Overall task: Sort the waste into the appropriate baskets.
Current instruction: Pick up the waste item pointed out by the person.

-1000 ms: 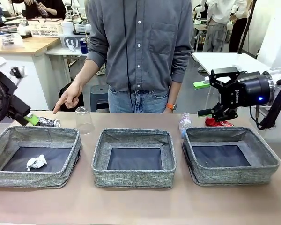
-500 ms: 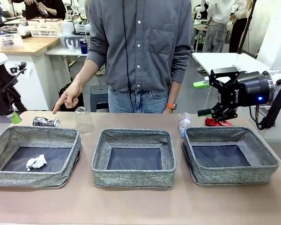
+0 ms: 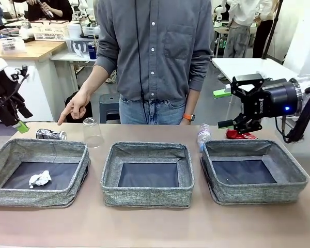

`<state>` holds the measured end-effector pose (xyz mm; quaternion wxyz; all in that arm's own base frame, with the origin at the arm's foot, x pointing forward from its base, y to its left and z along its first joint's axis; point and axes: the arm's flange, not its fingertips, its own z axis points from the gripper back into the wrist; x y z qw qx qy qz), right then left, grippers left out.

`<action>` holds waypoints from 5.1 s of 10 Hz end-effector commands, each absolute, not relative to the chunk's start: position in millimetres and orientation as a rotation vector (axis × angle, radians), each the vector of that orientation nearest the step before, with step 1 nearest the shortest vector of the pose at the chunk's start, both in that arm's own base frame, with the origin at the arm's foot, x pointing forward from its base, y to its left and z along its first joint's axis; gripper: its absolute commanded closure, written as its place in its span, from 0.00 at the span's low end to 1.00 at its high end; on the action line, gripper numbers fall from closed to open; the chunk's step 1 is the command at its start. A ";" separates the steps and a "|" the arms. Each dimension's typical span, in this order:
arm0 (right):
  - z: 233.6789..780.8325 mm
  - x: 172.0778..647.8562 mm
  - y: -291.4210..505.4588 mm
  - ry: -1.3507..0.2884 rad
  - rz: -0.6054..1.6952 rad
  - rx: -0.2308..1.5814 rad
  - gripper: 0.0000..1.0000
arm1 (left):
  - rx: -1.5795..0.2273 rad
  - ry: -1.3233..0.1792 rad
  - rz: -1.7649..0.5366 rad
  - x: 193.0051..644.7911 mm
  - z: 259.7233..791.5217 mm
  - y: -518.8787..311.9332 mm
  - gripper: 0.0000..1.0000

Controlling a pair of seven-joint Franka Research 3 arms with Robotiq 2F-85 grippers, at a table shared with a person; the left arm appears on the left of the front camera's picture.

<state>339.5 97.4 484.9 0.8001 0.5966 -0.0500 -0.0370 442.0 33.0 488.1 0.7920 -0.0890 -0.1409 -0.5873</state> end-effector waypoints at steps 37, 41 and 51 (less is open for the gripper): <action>489.5 340.6 99.6 -0.105 -0.093 1.306 0.00 | 0.136 -0.195 -1.635 651.2 365.7 81.6 0.00; 489.5 340.6 99.6 -0.105 -0.093 1.306 0.00 | -0.002 -0.151 -1.635 650.9 361.0 80.5 0.00; 489.5 340.6 99.6 -0.105 -0.093 1.306 0.00 | -0.080 -0.133 -1.673 667.1 334.2 74.5 0.00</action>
